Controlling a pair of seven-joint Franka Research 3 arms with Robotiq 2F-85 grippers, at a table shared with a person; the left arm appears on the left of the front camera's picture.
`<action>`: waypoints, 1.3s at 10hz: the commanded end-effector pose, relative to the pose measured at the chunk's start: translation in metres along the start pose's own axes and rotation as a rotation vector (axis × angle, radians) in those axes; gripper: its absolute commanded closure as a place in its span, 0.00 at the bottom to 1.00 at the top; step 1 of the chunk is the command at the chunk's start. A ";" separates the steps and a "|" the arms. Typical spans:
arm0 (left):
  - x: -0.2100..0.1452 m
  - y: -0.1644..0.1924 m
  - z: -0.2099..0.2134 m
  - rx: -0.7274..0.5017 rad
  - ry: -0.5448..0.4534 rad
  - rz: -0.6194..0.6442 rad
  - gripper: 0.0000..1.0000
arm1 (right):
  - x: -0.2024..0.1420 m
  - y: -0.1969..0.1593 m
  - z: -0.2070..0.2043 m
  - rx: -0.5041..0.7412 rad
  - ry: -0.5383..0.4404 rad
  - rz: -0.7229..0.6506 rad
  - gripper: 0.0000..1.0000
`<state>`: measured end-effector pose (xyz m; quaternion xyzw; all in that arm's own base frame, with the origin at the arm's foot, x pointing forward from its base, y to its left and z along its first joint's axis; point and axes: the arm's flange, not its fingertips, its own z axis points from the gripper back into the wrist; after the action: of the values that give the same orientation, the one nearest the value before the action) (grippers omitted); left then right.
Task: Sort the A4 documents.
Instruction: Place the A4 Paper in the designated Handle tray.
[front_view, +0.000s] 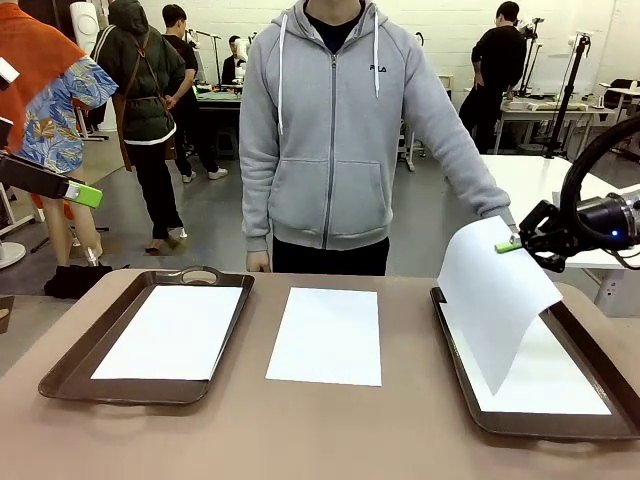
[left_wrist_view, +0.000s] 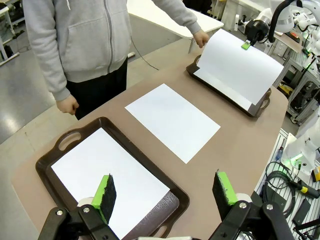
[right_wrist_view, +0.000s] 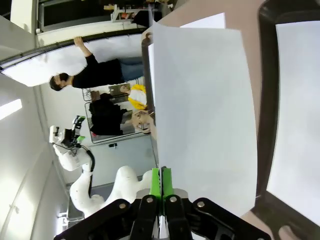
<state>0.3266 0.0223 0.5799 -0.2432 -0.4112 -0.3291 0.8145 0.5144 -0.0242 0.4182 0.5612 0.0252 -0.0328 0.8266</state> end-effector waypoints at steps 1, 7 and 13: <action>0.000 0.000 0.000 -0.006 -0.002 -0.004 0.00 | 0.001 -0.015 -0.006 -0.018 0.000 0.023 0.99; 0.000 0.000 0.000 -0.006 -0.002 -0.004 0.00 | 0.010 -0.048 0.015 -0.091 -0.073 0.006 0.99; 0.000 0.000 0.000 -0.006 -0.002 -0.004 0.00 | 0.020 -0.092 0.026 -0.272 -0.040 -0.077 0.99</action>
<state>0.3266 0.0223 0.5799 -0.2432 -0.4112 -0.3291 0.8145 0.5219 -0.0816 0.3324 0.4627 0.0300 -0.0720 0.8831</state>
